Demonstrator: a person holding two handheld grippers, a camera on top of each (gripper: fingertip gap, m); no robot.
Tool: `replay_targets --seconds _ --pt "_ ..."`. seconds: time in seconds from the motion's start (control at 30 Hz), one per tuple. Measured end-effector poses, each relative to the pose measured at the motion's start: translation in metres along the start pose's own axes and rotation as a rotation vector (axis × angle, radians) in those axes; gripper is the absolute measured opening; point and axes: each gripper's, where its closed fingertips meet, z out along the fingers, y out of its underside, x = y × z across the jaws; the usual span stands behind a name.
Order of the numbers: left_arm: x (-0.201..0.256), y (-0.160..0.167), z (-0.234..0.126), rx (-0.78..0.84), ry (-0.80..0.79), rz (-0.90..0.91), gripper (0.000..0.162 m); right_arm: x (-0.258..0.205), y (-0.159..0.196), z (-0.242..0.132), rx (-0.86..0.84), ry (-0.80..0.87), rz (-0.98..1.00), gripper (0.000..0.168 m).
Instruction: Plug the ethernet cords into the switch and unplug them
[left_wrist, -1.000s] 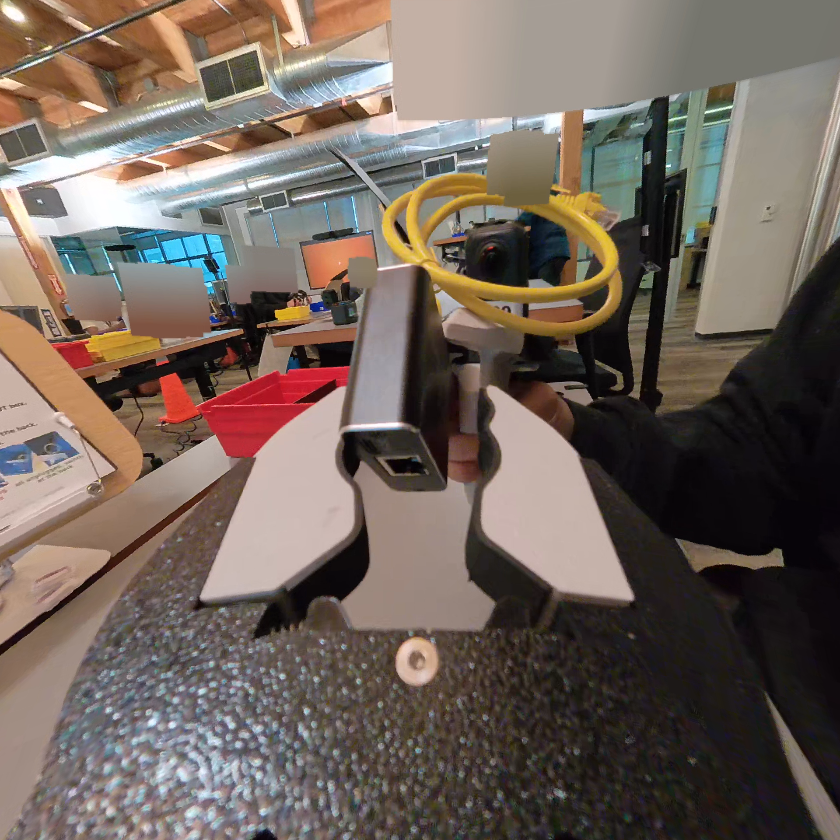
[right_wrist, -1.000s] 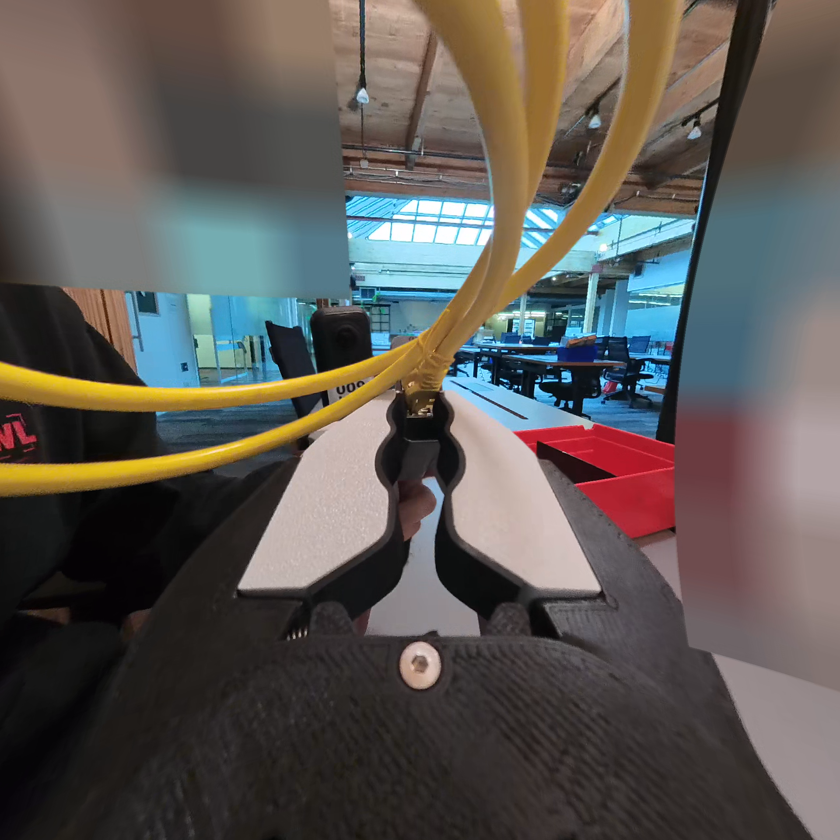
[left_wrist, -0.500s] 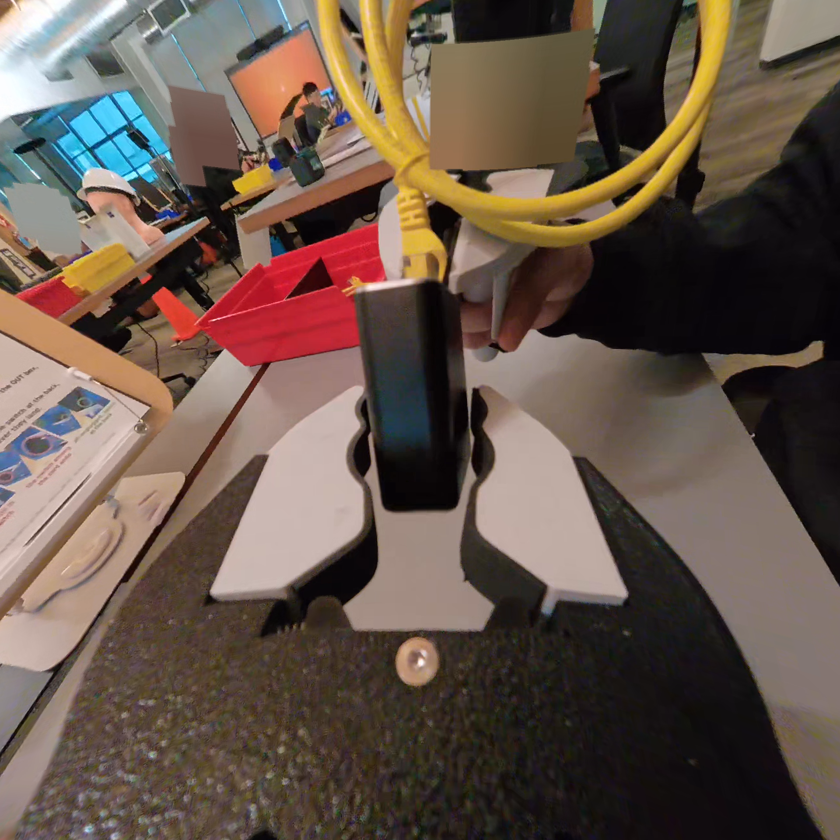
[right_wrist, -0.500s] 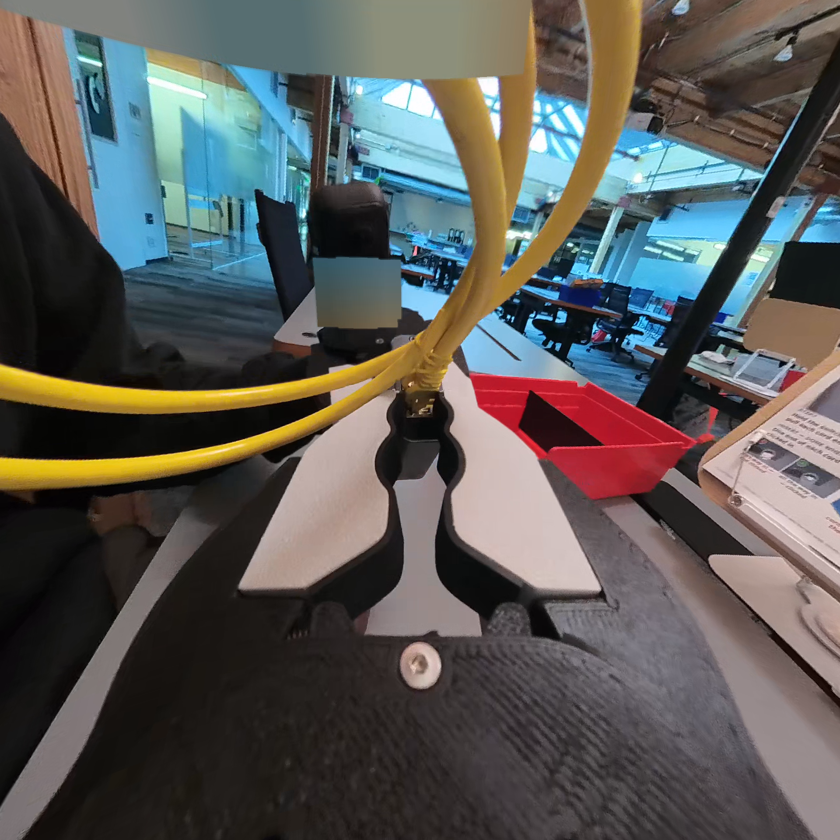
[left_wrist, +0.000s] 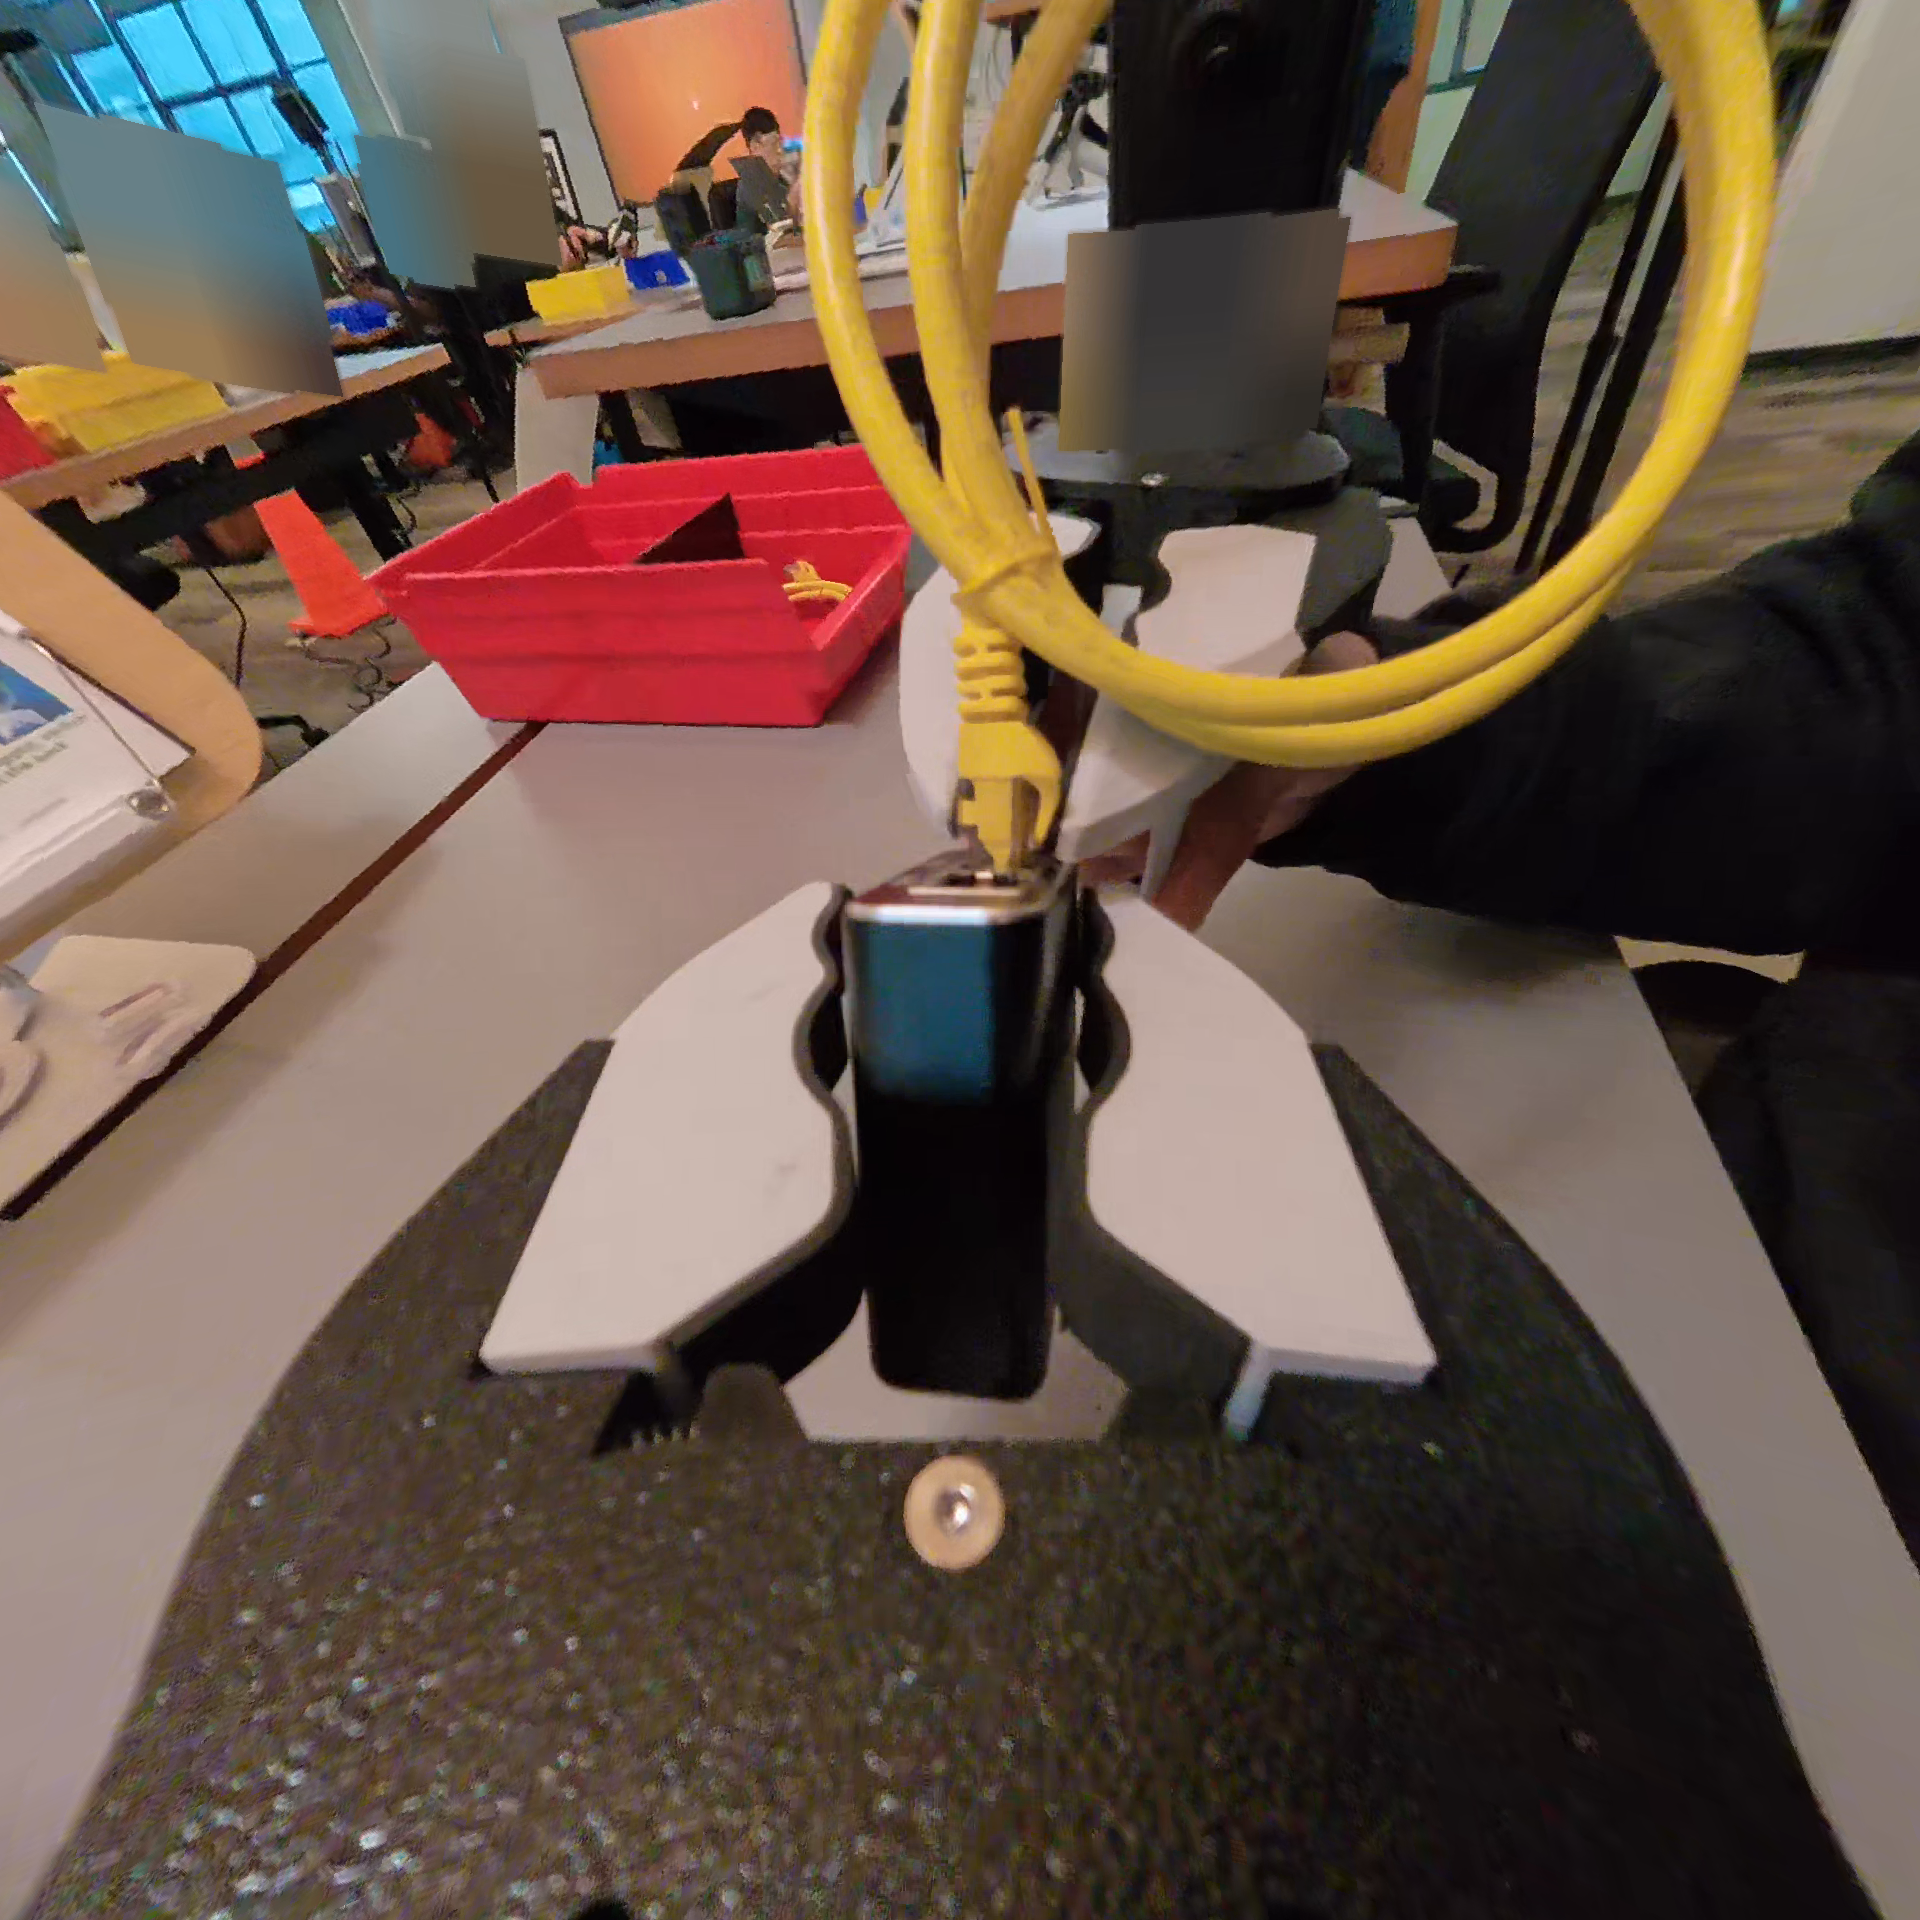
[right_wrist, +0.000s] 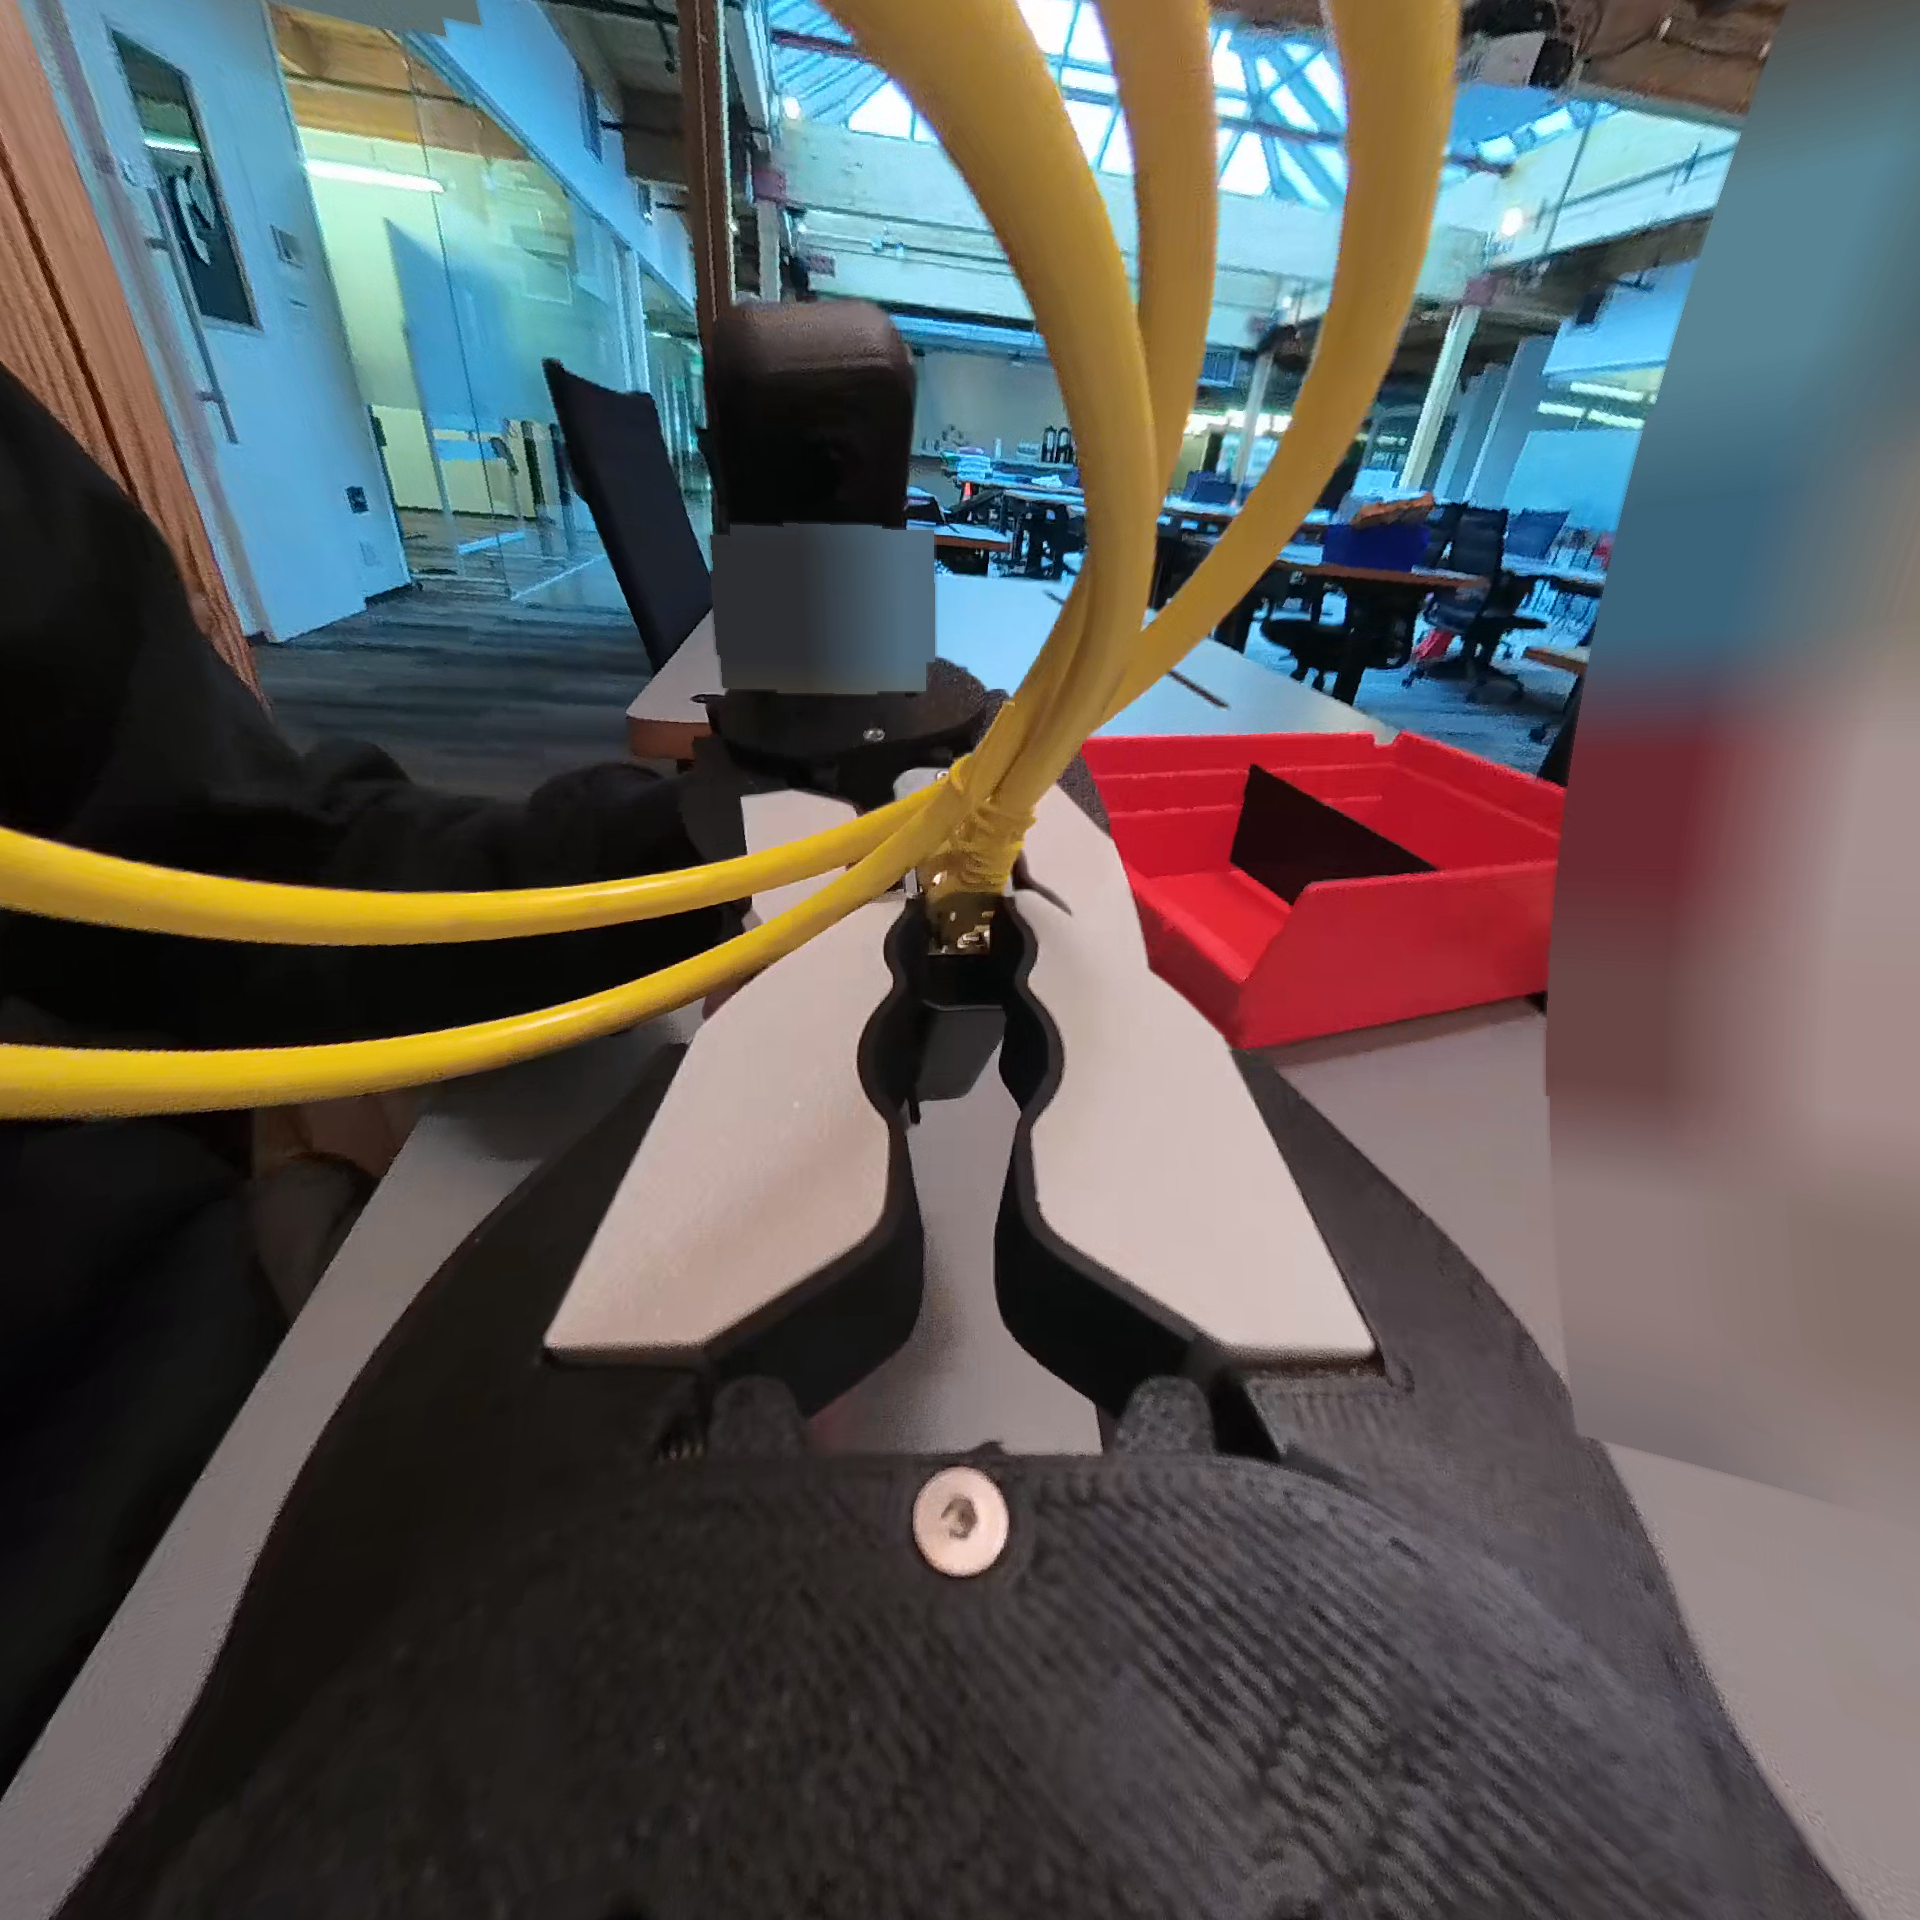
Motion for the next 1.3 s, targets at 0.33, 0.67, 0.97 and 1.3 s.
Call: replay_targets --seconds 0.33,0.67,0.97,1.3 --pt "0.002 0.039 0.004 -0.151 0.123 -0.163 0.030 0.010 0.030 0.005 -0.050 -0.003 0.117 0.013" --pt "0.009 0.054 0.004 -0.253 0.180 -0.244 0.029 0.012 0.043 0.002 -0.108 -0.028 0.145 0.014" --pt "0.008 0.045 0.010 -0.178 0.158 -0.240 0.028 0.015 0.036 -0.002 -0.316 -0.119 0.024 0.013" --pt "0.000 0.003 0.009 0.070 0.118 -0.344 0.029 0.022 -0.001 0.005 -0.180 -0.159 0.254 0.012"
